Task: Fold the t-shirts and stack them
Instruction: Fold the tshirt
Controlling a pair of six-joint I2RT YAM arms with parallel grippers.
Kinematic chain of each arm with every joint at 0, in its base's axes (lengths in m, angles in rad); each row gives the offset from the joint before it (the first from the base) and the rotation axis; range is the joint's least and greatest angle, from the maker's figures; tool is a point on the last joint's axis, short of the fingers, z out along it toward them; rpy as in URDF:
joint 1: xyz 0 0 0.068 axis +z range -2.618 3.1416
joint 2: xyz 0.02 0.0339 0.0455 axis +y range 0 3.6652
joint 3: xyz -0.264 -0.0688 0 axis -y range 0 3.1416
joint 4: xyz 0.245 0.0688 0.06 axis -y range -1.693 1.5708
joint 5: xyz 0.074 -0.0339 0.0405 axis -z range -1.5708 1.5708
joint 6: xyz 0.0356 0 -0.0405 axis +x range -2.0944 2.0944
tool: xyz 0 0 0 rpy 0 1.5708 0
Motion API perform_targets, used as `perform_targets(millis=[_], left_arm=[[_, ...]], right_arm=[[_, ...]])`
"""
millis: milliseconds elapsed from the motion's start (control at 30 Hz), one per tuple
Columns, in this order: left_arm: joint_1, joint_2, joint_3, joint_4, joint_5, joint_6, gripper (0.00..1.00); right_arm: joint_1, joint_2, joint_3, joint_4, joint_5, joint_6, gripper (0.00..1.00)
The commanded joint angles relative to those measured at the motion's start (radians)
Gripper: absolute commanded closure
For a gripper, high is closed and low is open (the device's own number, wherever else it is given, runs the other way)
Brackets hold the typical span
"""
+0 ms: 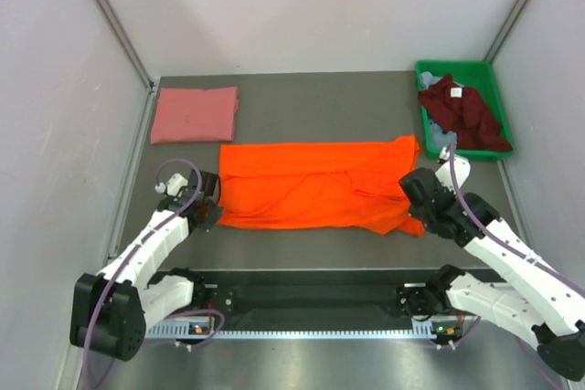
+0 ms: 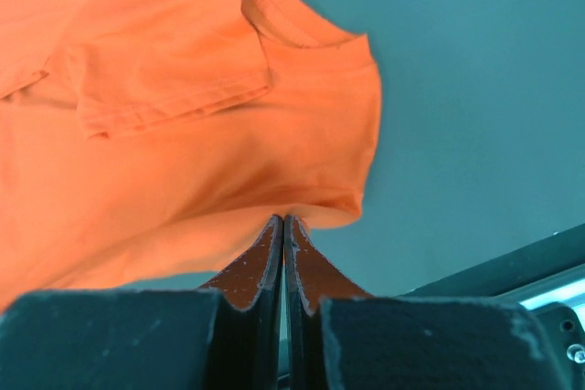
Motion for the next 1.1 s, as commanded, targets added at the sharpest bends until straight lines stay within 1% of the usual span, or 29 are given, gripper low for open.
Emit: perform_targets(millis=[0, 133, 167, 367, 467, 700, 867, 1067], left_arm=[[-0.001, 0.030, 0.087, 0.044, -0.043, 0.030, 1.00], [0.001, 0.108, 0.147, 0.055, -0.063, 0.053, 1.00], [0.001, 0.122, 0.159, 0.056, -0.065, 0.055, 1.00], [0.002, 0.228, 0.252, 0.076, -0.103, 0.081, 1.00], [0.004, 0.279, 0.294, 0.081, -0.108, 0.090, 1.00], [0.021, 0.406, 0.367, 0.093, -0.105, 0.107, 1.00], [0.028, 0.445, 0.394, 0.093, -0.138, 0.124, 1.00], [0.036, 0.506, 0.411, 0.105, -0.134, 0.142, 1.00]], right_arm=[[-0.078, 0.028, 0.068, 0.079, -0.002, -0.128, 1.00], [-0.145, 0.060, 0.071, 0.165, -0.031, -0.228, 1.00], [-0.159, 0.068, 0.072, 0.201, -0.058, -0.268, 1.00], [-0.253, 0.159, 0.108, 0.288, -0.133, -0.403, 1.00], [-0.273, 0.203, 0.141, 0.315, -0.157, -0.449, 1.00], [-0.337, 0.300, 0.192, 0.367, -0.198, -0.517, 1.00], [-0.369, 0.352, 0.209, 0.403, -0.229, -0.533, 1.00], [-0.382, 0.416, 0.206, 0.439, -0.268, -0.540, 1.00]])
